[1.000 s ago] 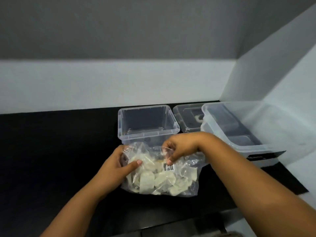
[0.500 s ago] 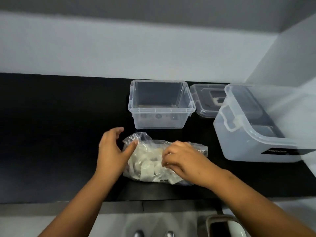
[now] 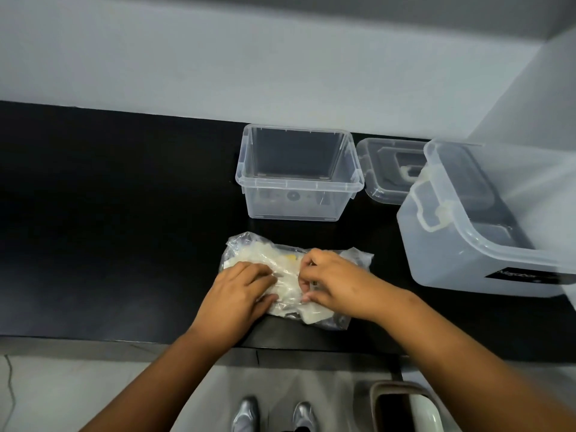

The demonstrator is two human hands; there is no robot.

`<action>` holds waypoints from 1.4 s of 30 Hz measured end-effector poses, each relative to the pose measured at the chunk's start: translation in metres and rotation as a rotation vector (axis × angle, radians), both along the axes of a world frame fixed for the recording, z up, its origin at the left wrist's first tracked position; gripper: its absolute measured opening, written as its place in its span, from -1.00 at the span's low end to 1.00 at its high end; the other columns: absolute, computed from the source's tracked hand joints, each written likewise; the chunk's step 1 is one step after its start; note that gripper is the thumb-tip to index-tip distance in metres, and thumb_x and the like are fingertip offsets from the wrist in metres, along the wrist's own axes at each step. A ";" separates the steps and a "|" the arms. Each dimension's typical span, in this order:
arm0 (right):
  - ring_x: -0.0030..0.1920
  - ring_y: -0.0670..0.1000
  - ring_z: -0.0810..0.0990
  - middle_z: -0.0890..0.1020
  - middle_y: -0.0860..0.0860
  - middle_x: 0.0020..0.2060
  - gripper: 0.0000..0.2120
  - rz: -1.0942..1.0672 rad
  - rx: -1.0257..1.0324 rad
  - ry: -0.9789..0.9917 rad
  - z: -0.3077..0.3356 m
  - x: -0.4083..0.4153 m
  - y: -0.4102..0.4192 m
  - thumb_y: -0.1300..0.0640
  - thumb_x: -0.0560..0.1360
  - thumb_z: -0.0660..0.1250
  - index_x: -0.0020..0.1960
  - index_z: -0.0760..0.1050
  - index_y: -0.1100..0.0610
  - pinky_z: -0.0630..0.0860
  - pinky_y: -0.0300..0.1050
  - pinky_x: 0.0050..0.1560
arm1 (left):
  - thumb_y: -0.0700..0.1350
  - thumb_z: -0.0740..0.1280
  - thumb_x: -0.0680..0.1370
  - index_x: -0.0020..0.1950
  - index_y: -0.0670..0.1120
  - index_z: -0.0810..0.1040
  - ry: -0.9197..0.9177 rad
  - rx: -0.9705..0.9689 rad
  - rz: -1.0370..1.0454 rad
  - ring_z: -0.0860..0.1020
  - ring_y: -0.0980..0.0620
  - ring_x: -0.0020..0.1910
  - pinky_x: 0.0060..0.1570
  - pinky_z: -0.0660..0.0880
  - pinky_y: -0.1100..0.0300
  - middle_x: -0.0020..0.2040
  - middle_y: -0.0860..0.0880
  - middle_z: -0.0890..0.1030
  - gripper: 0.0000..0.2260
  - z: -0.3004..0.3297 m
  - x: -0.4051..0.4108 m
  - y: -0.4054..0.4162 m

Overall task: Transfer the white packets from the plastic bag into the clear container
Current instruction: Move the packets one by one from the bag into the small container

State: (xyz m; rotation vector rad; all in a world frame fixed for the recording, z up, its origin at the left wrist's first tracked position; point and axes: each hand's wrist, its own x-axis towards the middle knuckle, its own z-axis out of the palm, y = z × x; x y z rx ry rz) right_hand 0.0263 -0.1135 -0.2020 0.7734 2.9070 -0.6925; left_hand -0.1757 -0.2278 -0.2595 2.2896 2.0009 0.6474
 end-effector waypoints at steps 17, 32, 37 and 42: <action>-0.23 -0.04 0.55 0.57 -0.01 -0.22 -0.93 -0.922 -0.348 0.497 0.013 0.013 0.046 0.20 0.53 0.34 -0.08 0.49 0.05 0.50 -0.19 -0.18 | 0.06 0.26 0.46 0.21 0.19 0.50 0.154 -0.121 -0.039 0.45 0.12 -0.01 -0.05 0.40 0.18 -0.10 0.19 0.49 -0.68 0.021 -0.028 -0.014; -0.18 -0.08 0.60 0.65 -0.07 -0.17 -0.86 -0.503 -0.238 -0.180 0.023 -0.006 -0.017 0.18 0.55 0.28 0.05 0.57 0.03 0.52 -0.22 -0.14 | 0.10 0.23 0.51 0.32 0.15 0.44 0.268 -0.083 -0.248 0.46 0.11 0.06 -0.04 0.34 0.16 0.18 0.21 0.53 -0.63 0.065 0.005 0.027; -0.24 -0.14 0.60 0.64 -0.11 -0.27 -0.96 -0.503 -0.321 -0.160 0.020 -0.003 -0.020 0.10 0.48 0.39 -0.07 0.60 0.02 0.50 -0.25 -0.17 | 0.11 0.34 0.47 0.48 0.12 0.28 0.349 -0.229 -0.296 0.41 0.06 0.19 0.07 0.27 0.09 0.26 0.19 0.53 -0.42 0.061 0.001 0.046; -0.19 0.00 0.64 0.67 -0.04 -0.14 -0.81 -0.645 -0.315 -0.200 0.008 0.004 -0.009 0.16 0.53 0.14 -0.16 0.49 -0.01 0.59 -0.06 -0.14 | 0.09 0.38 0.39 -0.04 0.18 0.58 0.365 -0.128 -0.320 0.50 0.08 0.04 -0.08 0.24 0.12 -0.08 0.22 0.56 -0.84 0.046 -0.010 0.040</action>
